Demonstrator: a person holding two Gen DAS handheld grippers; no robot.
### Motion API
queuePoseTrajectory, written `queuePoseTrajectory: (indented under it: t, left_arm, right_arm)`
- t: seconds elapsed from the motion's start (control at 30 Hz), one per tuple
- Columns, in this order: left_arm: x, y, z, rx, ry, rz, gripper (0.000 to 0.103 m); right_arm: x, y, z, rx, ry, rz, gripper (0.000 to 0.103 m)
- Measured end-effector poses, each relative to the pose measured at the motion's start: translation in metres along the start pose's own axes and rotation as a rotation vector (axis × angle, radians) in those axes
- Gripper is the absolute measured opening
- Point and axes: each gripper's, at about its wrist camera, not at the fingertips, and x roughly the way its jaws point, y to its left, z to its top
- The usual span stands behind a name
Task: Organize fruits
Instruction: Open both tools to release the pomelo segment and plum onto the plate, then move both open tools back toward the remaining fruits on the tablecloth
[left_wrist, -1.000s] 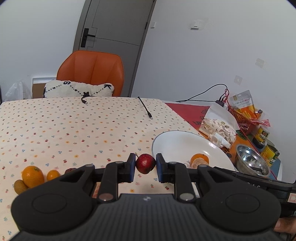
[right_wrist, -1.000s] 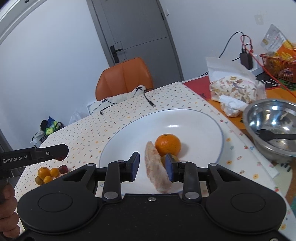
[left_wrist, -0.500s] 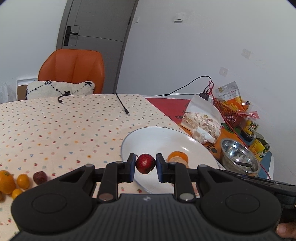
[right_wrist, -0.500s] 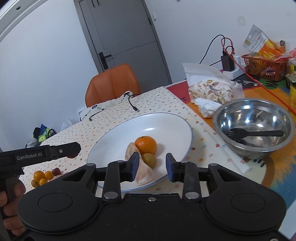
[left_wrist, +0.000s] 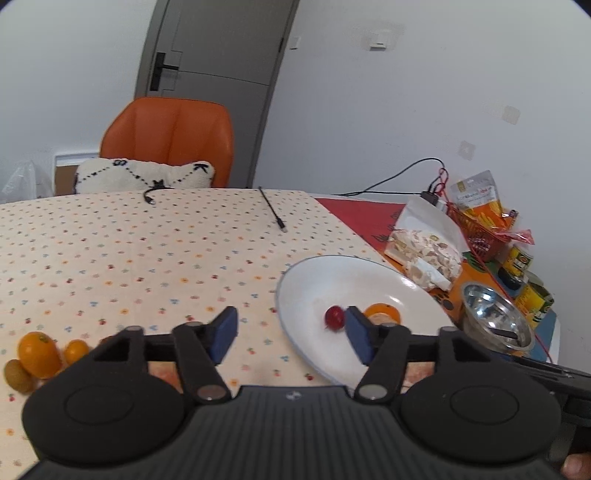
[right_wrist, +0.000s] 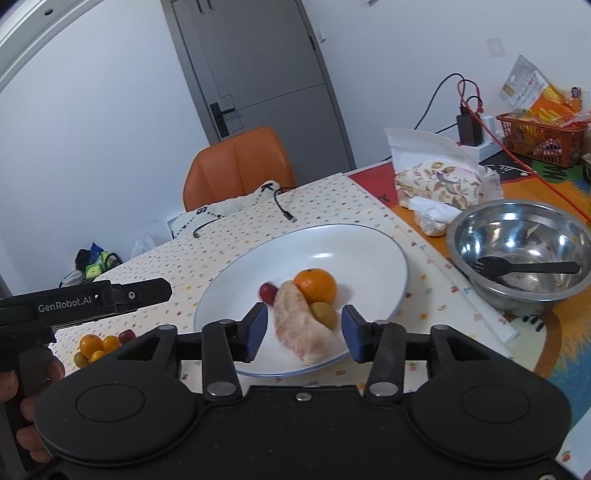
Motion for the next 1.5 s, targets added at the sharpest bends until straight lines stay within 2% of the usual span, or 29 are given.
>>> queuePoseTrajectory:
  t: [0.03,0.13,0.27,0.33,0.6,0.93,1.5]
  left_arm:
    - [-0.002,0.003,0.000,0.005,-0.006,0.017,0.077]
    - [-0.006,0.013,-0.001,-0.002,-0.011,0.058,0.081]
    - [-0.009,0.026,-0.003,-0.021,0.009,0.089,0.083]
    - [-0.012,0.032,-0.004,-0.024,0.006,0.100,0.084]
    - [-0.026,0.046,-0.007,-0.025,0.012,0.131,0.087]
    - [-0.040,0.062,-0.008,-0.033,0.000,0.173,0.089]
    - [-0.062,0.099,-0.016,-0.065,0.002,0.246,0.089]
  right_arm:
    - [0.000,0.002,0.000,-0.001,0.000,0.003,0.048]
    - [-0.001,0.007,-0.001,-0.007,-0.006,0.008,0.057]
    - [-0.002,0.012,0.000,-0.007,-0.015,0.019,0.061]
    - [-0.002,0.015,0.001,-0.010,-0.019,0.023,0.067]
    - [-0.003,0.029,0.003,-0.017,-0.040,0.065,0.081]
    - [-0.001,0.046,0.005,-0.050,-0.041,0.112,0.084]
    - [0.021,0.080,-0.002,-0.098,0.009,0.195,0.084]
